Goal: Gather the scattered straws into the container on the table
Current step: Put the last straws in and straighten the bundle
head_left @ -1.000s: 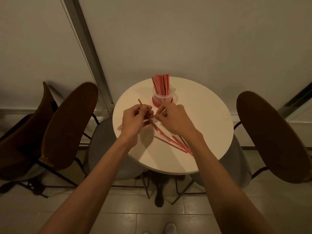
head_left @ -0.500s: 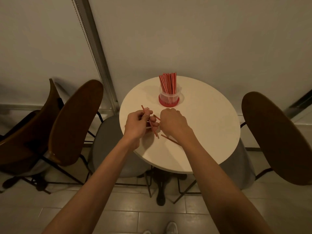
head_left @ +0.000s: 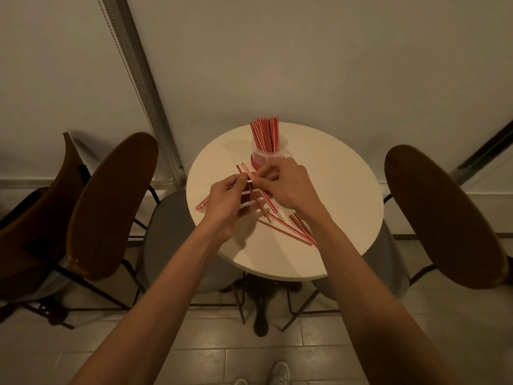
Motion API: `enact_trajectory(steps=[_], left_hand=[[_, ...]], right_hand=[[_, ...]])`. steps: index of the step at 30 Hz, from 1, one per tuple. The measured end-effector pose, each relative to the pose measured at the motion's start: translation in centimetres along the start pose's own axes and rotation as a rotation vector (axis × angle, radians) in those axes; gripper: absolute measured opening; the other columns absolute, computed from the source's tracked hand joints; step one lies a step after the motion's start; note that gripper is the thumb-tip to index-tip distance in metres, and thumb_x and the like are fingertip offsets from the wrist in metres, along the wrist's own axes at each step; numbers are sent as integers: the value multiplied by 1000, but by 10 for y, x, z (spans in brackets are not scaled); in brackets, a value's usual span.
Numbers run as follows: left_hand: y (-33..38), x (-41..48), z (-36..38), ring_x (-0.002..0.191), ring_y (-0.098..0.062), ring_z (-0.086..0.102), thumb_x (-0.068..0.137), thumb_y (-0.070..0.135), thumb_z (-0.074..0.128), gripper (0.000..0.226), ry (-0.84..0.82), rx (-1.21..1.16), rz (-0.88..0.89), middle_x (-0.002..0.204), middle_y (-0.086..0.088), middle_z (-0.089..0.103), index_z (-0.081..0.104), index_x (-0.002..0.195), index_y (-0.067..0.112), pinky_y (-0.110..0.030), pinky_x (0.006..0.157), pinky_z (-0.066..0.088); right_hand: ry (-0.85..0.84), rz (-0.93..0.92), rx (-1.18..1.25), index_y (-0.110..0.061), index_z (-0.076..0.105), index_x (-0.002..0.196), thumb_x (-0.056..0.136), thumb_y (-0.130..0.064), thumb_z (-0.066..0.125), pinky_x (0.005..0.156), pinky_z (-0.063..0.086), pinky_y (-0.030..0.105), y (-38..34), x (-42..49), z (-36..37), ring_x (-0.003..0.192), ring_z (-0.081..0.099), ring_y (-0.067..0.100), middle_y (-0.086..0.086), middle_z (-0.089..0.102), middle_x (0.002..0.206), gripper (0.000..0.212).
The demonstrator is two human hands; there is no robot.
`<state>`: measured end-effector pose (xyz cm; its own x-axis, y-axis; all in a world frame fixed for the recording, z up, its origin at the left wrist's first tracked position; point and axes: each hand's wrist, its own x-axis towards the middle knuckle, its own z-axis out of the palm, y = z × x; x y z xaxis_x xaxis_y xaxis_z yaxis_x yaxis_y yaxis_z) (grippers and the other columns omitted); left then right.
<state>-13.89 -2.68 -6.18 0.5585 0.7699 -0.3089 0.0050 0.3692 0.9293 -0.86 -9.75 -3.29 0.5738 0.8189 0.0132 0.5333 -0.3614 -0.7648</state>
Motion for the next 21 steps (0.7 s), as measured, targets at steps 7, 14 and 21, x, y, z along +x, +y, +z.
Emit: enact_trajectory(steps=[7, 14, 21], left_hand=[[-4, -6, 15, 88, -27, 84, 117, 23, 45, 31, 22, 70, 27, 97, -10, 84, 70, 118, 4, -32, 69, 66], [-15, -13, 9, 90, -31, 84, 118, 25, 44, 32, 29, 49, 41, 100, -14, 84, 66, 120, 2, -45, 83, 68], [-21, -19, 13, 90, -31, 84, 117, 24, 46, 31, 28, 51, 48, 99, -13, 84, 68, 119, 3, -41, 80, 68]], right_hand=[[10, 20, -93, -18, 84, 103, 98, -30, 78, 86, 66, 37, 15, -20, -18, 75, 76, 12, -2, 80, 87, 13], [-176, 231, -611, -20, 59, 121, 76, -78, 79, 74, 49, 35, 48, -51, -30, 98, 63, 21, 2, 64, 115, 76], [-35, 103, -474, -13, 65, 121, 93, -36, 84, 83, 55, 39, 57, -55, -6, 103, 63, 26, 7, 64, 116, 41]])
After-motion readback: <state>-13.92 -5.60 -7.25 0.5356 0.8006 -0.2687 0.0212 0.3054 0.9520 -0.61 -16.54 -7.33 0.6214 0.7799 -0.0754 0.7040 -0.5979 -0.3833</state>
